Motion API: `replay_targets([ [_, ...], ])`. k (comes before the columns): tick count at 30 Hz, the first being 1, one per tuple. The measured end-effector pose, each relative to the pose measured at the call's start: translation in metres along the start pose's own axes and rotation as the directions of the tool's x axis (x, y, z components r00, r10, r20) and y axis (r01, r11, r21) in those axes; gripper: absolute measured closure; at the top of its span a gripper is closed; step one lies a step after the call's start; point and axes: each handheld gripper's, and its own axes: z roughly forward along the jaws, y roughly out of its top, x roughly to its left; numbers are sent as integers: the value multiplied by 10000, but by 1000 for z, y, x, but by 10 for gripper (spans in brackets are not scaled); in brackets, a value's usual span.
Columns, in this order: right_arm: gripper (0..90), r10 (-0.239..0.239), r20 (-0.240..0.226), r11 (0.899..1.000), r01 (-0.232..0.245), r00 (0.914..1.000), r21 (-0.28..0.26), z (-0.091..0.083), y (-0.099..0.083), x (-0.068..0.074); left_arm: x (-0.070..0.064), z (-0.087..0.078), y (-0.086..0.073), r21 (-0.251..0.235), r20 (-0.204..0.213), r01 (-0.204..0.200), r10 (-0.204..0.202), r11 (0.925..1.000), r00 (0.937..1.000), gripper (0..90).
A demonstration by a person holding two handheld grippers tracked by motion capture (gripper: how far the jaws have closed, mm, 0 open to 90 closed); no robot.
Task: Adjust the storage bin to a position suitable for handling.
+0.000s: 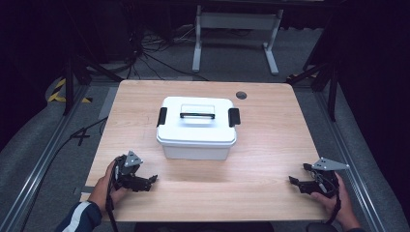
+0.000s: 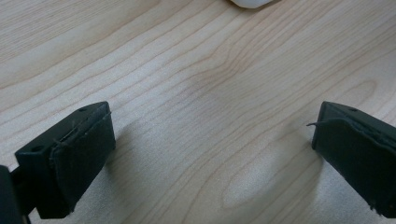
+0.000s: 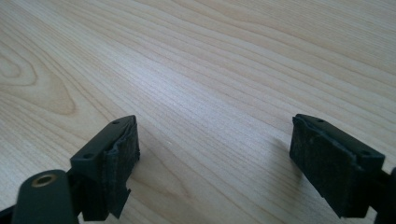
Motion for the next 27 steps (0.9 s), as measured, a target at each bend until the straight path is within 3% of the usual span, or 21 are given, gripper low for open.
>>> replay_targets([
  [14, 159, -232, -232, 9997, 234, 9995, 63, 4, 5, -4, 8, 3, 3, -20, 589, -527, 527, 9986, 9969, 0],
  [19, 172, -444, -135, 9955, 453, 9989, 833, 4, 15, -5, 8, 3, 3, -80, 675, -637, 641, 9979, 9957, 2],
  [21, 173, -814, -291, 9915, 839, 9963, 997, 4, 17, -7, 10, 4, 3, -96, 776, -788, 793, 9968, 9938, 2],
  [27, 288, -1198, -642, 9880, 1253, 9907, 905, 2, 31, -8, 12, 5, 4, -152, 1037, -1054, 1065, 9943, 9889, 0],
])
